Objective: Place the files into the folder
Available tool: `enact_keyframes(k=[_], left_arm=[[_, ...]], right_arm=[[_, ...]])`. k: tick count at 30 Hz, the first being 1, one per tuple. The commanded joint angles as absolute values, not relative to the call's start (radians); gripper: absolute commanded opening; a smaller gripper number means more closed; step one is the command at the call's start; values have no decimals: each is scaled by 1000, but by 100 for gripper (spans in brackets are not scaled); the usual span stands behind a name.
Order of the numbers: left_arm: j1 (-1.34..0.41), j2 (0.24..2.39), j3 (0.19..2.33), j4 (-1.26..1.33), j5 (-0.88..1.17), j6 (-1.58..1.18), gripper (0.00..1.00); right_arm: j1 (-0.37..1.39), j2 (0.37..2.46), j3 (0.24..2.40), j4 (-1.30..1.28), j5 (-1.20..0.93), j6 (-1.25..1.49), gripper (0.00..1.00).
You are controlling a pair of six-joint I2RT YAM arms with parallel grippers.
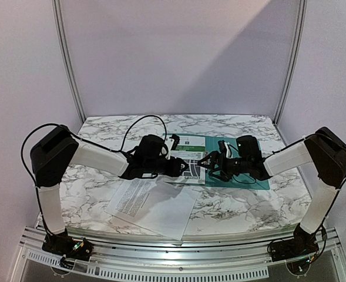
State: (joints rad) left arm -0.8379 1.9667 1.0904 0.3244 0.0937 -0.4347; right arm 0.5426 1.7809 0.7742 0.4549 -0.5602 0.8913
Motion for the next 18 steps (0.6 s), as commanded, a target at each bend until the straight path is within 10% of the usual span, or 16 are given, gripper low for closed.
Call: enact_keyframes(k=[1,18], left_arm=[[-853,1995,1081,344,87,-436,51],[-854,2034,1079,341,84,-431,48]], right_arm=[[531,1829,800,517,-587,923,97],[503,1916,841,562,-601,953,96]])
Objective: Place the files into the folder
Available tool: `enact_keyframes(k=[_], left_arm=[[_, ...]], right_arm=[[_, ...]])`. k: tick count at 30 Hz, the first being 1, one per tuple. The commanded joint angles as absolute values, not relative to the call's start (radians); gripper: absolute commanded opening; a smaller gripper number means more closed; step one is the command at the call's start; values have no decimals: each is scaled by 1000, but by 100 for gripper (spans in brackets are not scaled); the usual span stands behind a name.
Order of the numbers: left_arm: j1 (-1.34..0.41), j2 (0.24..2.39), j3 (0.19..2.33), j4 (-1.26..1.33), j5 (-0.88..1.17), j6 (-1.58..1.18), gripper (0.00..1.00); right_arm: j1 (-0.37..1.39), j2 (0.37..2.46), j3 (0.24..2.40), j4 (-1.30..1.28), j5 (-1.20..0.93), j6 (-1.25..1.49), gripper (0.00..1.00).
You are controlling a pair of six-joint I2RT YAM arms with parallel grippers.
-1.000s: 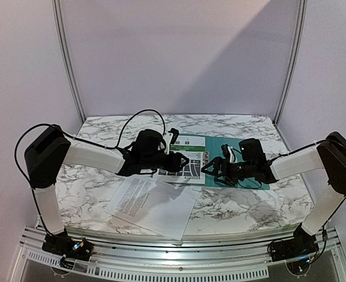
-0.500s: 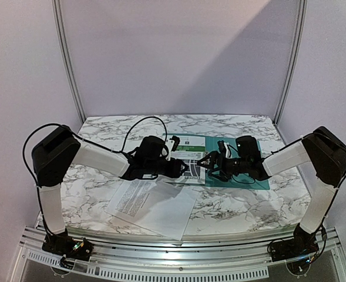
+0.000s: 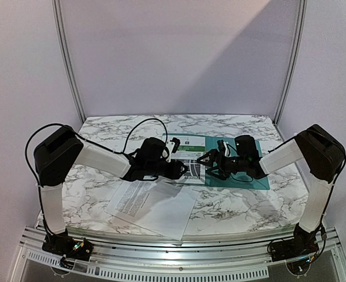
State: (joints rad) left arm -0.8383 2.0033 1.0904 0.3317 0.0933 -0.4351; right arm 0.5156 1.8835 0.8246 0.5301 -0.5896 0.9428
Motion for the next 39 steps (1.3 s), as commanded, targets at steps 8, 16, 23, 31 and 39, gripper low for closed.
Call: enact_keyframes(k=[8,16,23,31,39], left_arm=[[-856,2052,1075,336,81,-430,48],[-857,2068,1083,333,85,-428,47],[-857,2081,1087,333,89,-428,47],[-859,2086,1091,331,92,-428,47],[-859,2094,1097,328,97,-427,46]], right_arm=[[497,1935,851,592,-614,961,95],[490,1932,860,606,-633,968,95],[488,1921,874,613,-640,979,95],[482,1907,889,611,-636,984,95],[464,1898,906,592,-629,975,95]])
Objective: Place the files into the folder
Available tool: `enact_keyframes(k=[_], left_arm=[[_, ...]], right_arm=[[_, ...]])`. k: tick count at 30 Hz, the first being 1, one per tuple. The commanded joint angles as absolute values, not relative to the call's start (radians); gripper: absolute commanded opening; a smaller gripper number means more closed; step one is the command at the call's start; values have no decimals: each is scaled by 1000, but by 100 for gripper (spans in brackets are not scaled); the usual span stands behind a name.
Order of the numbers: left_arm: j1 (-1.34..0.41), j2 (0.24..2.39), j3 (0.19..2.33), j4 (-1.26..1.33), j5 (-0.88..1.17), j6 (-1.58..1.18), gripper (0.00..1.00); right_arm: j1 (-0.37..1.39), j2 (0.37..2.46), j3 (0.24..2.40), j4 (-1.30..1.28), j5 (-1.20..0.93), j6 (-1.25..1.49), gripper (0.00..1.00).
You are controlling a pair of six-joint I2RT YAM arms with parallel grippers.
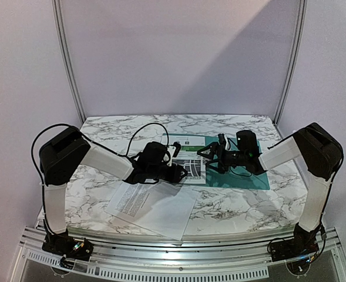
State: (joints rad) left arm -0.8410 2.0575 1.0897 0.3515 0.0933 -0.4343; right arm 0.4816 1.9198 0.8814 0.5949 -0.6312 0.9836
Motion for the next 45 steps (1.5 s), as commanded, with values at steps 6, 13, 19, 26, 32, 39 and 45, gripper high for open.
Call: enact_keyframes(k=[6,13,19,26,32,39,45], left_arm=[[-861,2094,1102,323,96,-425,46],[-861,2094,1114,300,83,-398,46],[-861,2072,1145,214,15,-315,46],[-860,2028,1226,130,-28,-238,49],[-859,2034,1336,49,-15,-167,55],[-858,2078,1476,-55,30,-81,57],[-856,2167,1634,-123,72,-22,56]], right_arm=[[455,1905,938,575,-629,965,95],[442,1921,987,550,-628,951,95],[423,1949,1055,497,-638,906,95],[411,1962,1148,414,-694,832,95],[406,1906,1161,343,-770,723,95],[395,1778,1135,229,-779,614,96],[378,1662,1038,128,-623,532,97]])
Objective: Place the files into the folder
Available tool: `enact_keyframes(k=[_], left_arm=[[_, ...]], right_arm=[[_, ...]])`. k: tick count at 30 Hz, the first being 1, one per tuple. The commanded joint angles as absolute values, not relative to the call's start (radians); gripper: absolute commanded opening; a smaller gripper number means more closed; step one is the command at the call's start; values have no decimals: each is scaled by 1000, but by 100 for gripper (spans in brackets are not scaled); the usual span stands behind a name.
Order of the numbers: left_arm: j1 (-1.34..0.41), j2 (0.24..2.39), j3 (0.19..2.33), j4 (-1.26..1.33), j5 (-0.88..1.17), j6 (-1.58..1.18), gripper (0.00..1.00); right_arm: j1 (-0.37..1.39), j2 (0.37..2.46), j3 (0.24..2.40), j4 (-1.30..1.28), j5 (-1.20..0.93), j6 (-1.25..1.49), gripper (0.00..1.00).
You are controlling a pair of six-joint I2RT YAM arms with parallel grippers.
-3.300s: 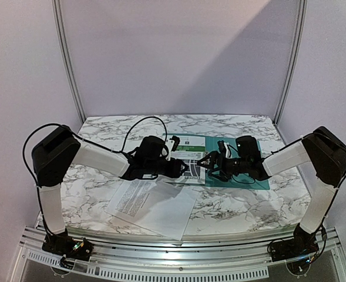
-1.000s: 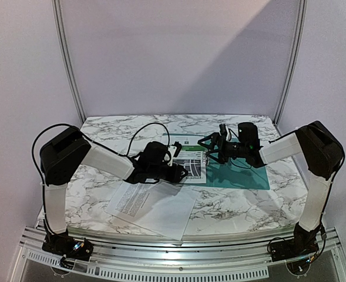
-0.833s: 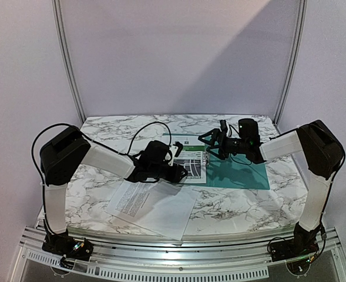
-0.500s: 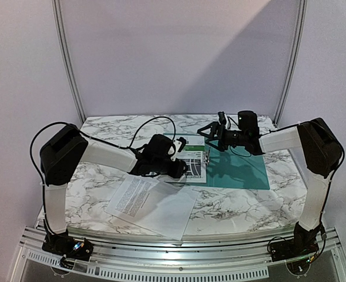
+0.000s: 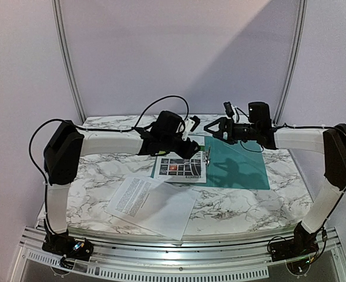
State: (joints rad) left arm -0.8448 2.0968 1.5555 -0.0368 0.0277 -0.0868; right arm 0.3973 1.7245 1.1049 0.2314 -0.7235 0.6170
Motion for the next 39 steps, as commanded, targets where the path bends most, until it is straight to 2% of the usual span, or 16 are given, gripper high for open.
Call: enact_keyframes(k=[1,8,18,29,32,39], left_arm=[[-856,2180,1658,-129,81,-12,56],[-852,2297,1827,-178,110,58,50],[-833,2428,1971,-154,199,34,51],[-823,2510,1996,-103,206,-27,47],[-820,2519,1994,-75,228,-46,41],[-818,2534,1985,-51,258,-72,18]], right_arm=[[373,1647,1021,119,-605,527,97],[361,1574,943,30,-481,458,97],[361,1553,904,2,-435,411,96],[361,1536,865,14,-464,423,96],[361,1537,856,24,-475,431,96],[362,1537,848,28,-483,438,96]])
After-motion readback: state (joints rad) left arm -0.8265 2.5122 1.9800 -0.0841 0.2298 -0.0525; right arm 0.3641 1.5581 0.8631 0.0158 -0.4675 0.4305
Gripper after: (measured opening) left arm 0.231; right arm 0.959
